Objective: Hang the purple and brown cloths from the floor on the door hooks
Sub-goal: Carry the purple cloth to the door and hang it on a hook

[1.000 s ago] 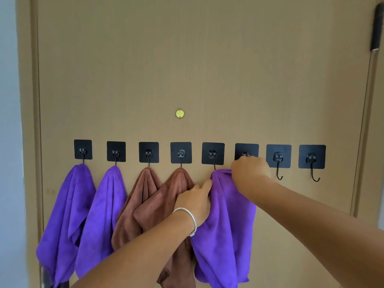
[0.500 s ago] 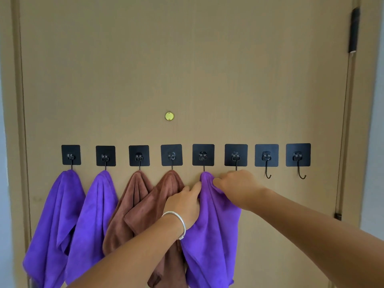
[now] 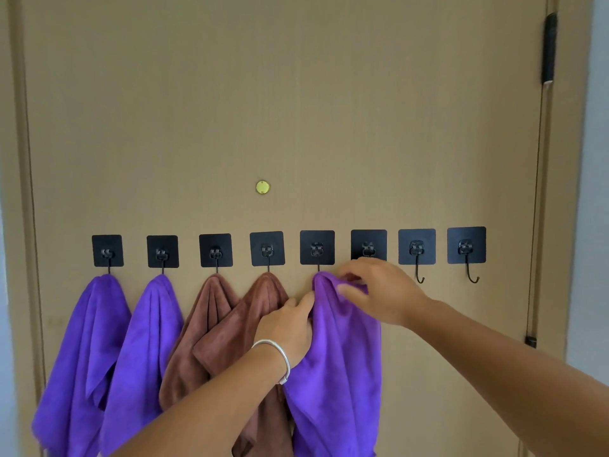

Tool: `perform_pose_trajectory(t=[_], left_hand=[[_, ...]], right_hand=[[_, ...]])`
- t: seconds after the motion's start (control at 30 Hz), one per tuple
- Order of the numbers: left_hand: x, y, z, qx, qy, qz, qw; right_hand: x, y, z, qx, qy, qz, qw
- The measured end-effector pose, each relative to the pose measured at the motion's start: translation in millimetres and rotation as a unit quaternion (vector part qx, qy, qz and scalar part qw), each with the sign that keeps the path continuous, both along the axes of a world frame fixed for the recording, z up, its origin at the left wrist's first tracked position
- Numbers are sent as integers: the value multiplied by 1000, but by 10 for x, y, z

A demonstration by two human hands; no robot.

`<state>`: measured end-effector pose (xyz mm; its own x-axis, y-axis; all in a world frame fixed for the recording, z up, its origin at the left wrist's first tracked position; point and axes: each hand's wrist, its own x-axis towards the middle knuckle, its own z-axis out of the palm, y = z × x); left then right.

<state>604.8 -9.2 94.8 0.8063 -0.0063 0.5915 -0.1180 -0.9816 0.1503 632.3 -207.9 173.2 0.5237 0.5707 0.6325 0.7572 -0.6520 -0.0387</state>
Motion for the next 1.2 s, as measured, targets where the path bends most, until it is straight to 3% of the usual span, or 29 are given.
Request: perform_pose_trajectory(t=[0.1,0.2,0.43,0.7,0.97,1.1,1.2], left_hand=[[-13,0,-6,0,-3,4,1000],[-14,27,-16,6,-2,6,1000],[19,58,5,27,-12,2,1000],[20,77,2,28,-24,-3,999],[14,67,8,21,-22,-2,1000],[17,67,7,22,-23,-4,999],[12,66,7,20,-24,-7,999]], right_hand=[[106,-143,-16,139,11,-36,990],[158,-249,21,210,69,-64,973],[198,-274,97,196,283,-64,937],[165,-182,105,278,352,-32,893],[129,-155,146,313,467,-58,825],[112,-103,170,310,454,-80,831],[128,-104,181,274,374,-97,880]])
